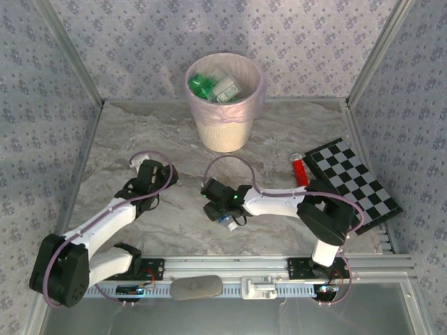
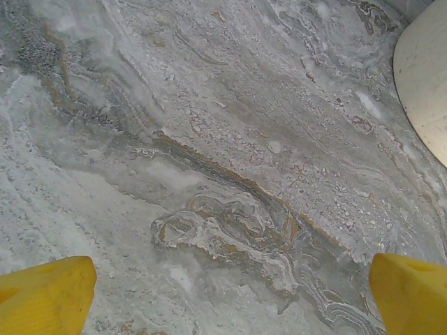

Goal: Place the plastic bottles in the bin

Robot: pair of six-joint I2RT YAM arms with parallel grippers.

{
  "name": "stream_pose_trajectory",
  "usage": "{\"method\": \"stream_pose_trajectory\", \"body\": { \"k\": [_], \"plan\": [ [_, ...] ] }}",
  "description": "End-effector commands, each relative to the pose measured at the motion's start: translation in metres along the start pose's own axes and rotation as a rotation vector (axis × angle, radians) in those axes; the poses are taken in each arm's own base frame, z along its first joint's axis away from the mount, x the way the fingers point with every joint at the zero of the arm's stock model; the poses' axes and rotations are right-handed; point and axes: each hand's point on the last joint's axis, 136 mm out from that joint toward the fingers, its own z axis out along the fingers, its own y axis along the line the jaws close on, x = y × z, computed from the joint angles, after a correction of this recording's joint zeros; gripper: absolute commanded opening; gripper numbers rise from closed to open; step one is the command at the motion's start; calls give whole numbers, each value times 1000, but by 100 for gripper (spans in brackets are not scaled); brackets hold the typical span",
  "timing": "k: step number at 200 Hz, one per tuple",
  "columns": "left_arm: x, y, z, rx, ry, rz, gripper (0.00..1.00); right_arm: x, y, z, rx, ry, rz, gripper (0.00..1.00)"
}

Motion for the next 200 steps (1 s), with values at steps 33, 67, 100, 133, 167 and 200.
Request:
{"method": "stream_pose_trajectory", "body": {
  "k": [33, 67, 100, 133, 167, 200],
  "plan": [
    [-19, -33, 0, 85, -28, -25, 100, -46, -36, -40, 1, -263, 153, 49],
    [-18, -36, 2, 89, -21, -17, 100, -62, -74, -64, 59, -381, 248, 48],
    [-15, -37, 4, 92, -14, -13, 100, -89, -111, -98, 96, -506, 297, 47],
    [-15, -39, 4, 96, -11, -13, 100, -125, -137, -138, 69, -647, 292, 47],
    [-15, -40, 3, 99, -11, -10, 100, -161, -154, -189, 72, -793, 219, 47],
    [-13, -40, 4, 96, -8, -4, 100, -188, -166, -233, 81, -897, 162, 45]
  ]
}}
